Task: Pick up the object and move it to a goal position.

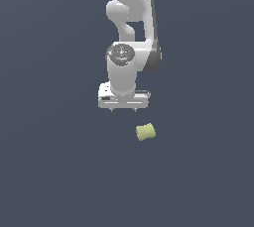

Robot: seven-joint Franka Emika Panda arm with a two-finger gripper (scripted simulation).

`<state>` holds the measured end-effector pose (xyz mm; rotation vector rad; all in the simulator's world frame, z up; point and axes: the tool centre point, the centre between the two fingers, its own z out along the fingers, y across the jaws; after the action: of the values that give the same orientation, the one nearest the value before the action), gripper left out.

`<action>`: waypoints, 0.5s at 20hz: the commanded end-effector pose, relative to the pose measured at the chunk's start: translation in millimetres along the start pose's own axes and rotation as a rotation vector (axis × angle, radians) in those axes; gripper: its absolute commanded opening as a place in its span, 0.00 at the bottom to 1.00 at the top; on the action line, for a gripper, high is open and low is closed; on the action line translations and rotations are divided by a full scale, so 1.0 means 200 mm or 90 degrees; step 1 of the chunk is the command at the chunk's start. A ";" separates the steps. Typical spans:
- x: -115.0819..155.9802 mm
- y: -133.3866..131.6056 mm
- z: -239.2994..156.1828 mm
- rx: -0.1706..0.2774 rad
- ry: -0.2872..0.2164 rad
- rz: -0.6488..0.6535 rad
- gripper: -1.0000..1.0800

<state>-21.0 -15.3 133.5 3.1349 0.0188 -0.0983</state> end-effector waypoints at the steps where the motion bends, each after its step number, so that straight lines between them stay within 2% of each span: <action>1: 0.00 0.00 0.00 0.000 0.000 0.000 0.96; 10: 0.00 0.04 0.03 0.005 -0.005 0.012 0.96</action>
<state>-21.7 -22.6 128.8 3.1399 -0.0053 -0.1097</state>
